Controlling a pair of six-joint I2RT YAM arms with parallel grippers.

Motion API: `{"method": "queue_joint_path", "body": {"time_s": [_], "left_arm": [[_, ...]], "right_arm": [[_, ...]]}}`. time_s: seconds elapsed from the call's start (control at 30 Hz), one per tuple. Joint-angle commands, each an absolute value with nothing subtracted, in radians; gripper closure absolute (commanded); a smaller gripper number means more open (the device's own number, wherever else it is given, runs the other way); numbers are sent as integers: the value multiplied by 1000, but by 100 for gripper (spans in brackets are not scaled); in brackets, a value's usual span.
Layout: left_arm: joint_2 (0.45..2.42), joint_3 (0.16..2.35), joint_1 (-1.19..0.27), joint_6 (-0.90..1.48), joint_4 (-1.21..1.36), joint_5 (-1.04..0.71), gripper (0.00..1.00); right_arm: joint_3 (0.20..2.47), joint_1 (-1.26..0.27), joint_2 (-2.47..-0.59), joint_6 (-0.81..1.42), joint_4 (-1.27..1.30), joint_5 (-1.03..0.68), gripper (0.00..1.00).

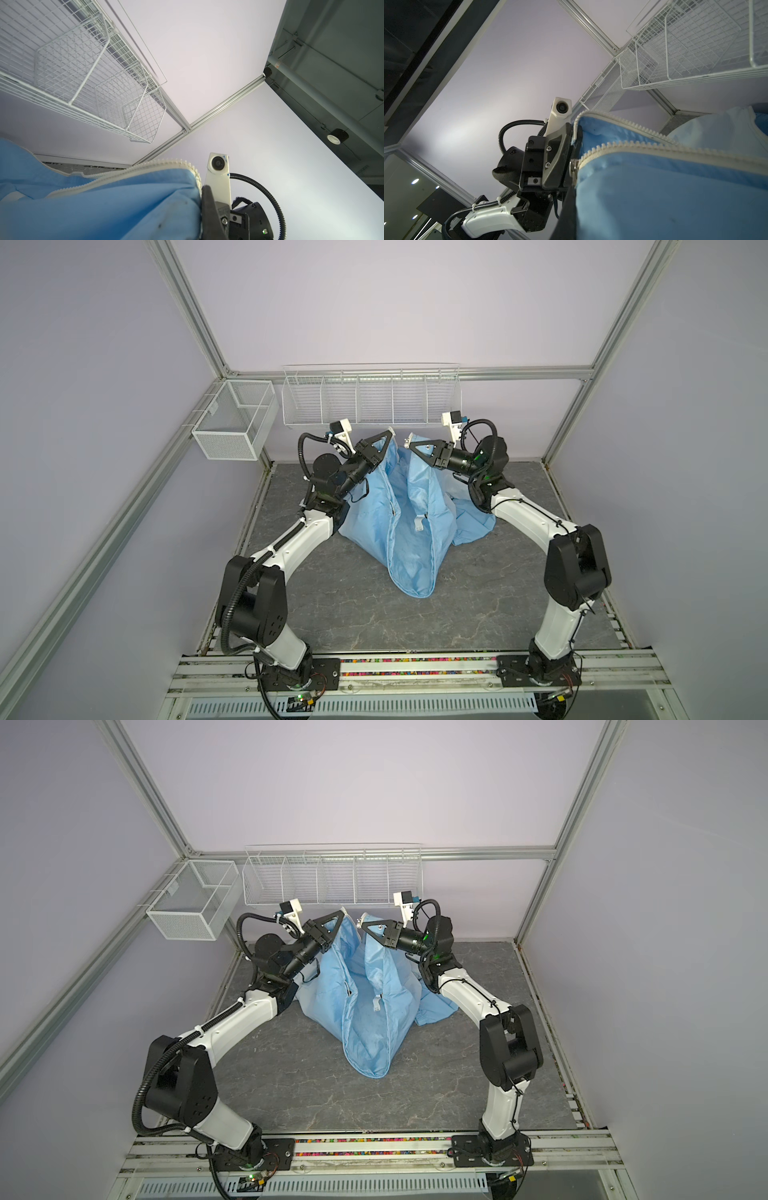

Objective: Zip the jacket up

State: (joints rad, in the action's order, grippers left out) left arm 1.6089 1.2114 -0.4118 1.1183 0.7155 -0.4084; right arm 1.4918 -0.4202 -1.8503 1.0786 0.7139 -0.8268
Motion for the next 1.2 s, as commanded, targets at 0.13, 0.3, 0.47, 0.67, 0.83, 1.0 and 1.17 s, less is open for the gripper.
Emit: {"method": "queue_joint_path", "body": {"time_s": [0.13, 0.3, 0.47, 0.67, 0.83, 1.0, 1.17], "left_arm": [[1599, 1175, -422, 1164, 821, -424, 100], [1575, 1168, -435, 1185, 890, -437, 100], [1584, 1166, -438, 1255, 982, -456, 100], [1579, 1166, -438, 1286, 983, -490, 100], [1575, 1167, -439, 1311, 985, -532, 100], [1575, 1173, -438, 1329, 1003, -535, 100], [1586, 1198, -436, 1358, 1034, -532, 100]], "right_arm": [[1523, -443, -1825, 1103, 834, -831, 93], [1528, -441, -1835, 1235, 964, -821, 93], [1545, -442, -1832, 1267, 957, -828, 93], [1551, -439, -1829, 1341, 986, -842, 93], [1545, -434, -1832, 1414, 1045, -863, 93], [1538, -432, -1833, 1444, 1065, -876, 93], [1533, -432, -1833, 1453, 1063, -894, 93]]}}
